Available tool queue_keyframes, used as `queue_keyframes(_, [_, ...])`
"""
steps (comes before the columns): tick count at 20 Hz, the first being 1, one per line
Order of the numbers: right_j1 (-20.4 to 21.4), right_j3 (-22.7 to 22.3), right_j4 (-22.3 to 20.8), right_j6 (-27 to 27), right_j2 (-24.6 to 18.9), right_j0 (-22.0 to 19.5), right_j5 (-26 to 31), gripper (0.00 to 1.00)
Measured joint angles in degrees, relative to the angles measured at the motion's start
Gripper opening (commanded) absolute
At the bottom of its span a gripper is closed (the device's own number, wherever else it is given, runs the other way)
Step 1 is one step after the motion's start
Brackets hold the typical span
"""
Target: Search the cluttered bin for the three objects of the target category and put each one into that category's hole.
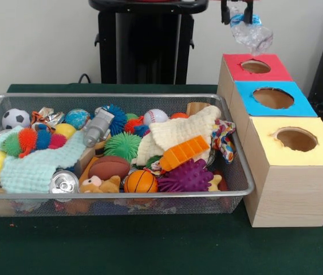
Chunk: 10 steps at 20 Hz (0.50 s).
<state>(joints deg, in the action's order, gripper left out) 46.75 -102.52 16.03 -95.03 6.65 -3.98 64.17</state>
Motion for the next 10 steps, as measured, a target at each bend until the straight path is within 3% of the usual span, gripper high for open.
queue_keyframes(10, [-3.8, -3.3, 1.9, -0.4, 0.0, 0.1, 0.5, 0.00])
